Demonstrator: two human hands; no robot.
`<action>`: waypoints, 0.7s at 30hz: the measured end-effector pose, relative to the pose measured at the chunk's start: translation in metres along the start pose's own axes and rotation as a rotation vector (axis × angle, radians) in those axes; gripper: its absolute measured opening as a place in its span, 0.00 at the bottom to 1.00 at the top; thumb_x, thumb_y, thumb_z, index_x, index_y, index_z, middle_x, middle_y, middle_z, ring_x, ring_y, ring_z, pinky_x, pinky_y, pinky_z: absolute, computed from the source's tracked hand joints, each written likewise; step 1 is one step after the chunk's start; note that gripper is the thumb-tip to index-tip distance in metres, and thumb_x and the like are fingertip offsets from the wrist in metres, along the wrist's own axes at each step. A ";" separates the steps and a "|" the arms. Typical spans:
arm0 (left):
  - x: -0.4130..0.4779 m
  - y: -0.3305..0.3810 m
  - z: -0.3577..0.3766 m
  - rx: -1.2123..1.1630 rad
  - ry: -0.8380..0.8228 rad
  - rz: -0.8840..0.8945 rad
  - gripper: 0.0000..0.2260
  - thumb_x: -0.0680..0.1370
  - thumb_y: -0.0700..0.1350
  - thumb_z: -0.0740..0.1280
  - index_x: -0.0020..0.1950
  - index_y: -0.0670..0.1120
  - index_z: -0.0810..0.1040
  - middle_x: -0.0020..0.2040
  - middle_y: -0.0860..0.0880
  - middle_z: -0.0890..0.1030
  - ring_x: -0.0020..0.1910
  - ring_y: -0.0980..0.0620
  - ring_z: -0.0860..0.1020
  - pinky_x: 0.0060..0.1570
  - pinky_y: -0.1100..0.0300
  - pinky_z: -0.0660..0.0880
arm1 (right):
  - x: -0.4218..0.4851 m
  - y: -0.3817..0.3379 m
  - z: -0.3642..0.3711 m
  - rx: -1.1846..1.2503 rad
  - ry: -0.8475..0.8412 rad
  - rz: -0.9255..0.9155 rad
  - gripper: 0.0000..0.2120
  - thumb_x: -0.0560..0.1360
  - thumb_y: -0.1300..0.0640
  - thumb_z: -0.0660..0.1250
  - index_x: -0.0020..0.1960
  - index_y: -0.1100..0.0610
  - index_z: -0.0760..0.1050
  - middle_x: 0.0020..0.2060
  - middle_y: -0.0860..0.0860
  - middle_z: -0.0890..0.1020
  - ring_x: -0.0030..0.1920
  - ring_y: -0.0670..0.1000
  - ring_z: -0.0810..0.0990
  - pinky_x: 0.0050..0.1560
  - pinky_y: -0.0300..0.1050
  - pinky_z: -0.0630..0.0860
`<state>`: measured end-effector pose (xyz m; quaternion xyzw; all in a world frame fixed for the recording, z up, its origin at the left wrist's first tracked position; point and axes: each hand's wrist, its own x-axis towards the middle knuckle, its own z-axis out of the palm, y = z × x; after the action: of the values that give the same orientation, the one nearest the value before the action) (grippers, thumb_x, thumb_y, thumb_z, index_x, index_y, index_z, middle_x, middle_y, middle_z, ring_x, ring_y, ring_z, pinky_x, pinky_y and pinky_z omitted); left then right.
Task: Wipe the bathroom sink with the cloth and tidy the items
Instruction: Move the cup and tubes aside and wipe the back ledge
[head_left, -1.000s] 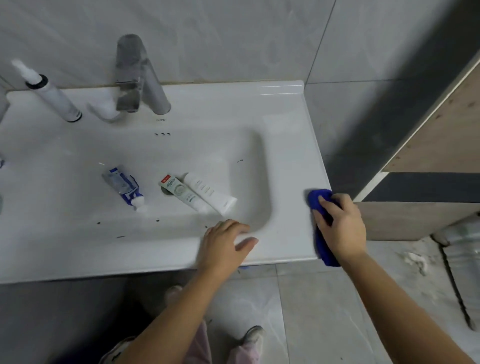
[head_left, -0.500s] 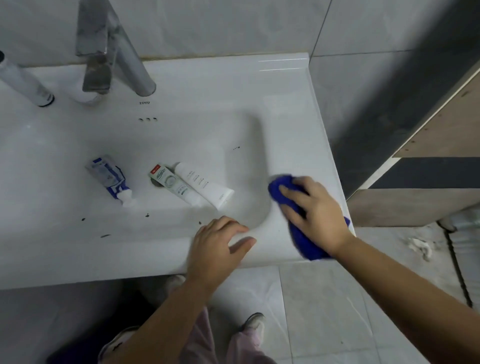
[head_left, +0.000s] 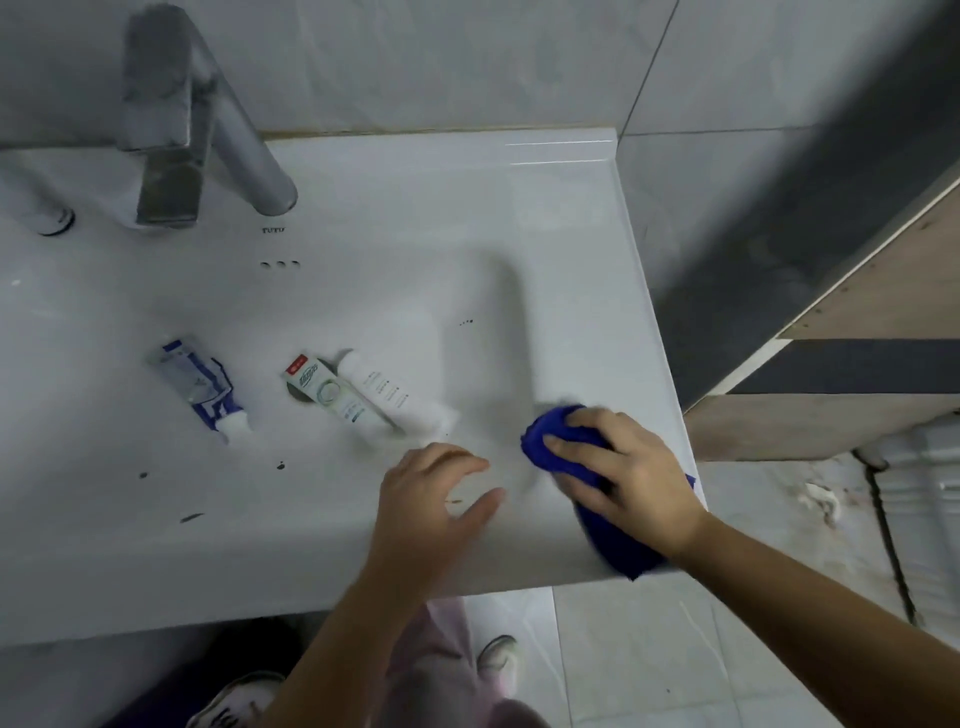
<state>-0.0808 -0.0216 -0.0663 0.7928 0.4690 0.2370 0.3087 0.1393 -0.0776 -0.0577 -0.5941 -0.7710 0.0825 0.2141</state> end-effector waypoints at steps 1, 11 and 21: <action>0.013 -0.002 -0.001 0.036 0.016 0.035 0.17 0.70 0.57 0.64 0.47 0.47 0.82 0.46 0.52 0.80 0.48 0.57 0.73 0.50 0.60 0.67 | 0.009 0.015 -0.004 -0.018 0.001 -0.026 0.14 0.74 0.50 0.64 0.57 0.54 0.77 0.53 0.56 0.77 0.49 0.56 0.77 0.48 0.46 0.74; 0.192 -0.030 -0.023 0.333 0.102 0.206 0.20 0.72 0.54 0.61 0.56 0.44 0.80 0.59 0.44 0.78 0.59 0.44 0.72 0.56 0.49 0.69 | 0.091 0.041 0.005 -0.046 0.186 0.329 0.15 0.74 0.50 0.63 0.58 0.55 0.77 0.54 0.57 0.76 0.46 0.60 0.77 0.44 0.49 0.76; 0.247 -0.065 0.000 0.471 0.133 0.178 0.16 0.75 0.52 0.60 0.56 0.45 0.79 0.59 0.44 0.78 0.58 0.42 0.74 0.55 0.50 0.69 | 0.238 0.148 0.001 -0.096 0.298 0.677 0.15 0.74 0.56 0.65 0.59 0.58 0.76 0.58 0.59 0.73 0.52 0.62 0.73 0.47 0.51 0.72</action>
<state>-0.0092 0.2220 -0.0911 0.8638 0.4587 0.1990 0.0618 0.2208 0.1908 -0.0594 -0.8303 -0.4941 0.0252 0.2565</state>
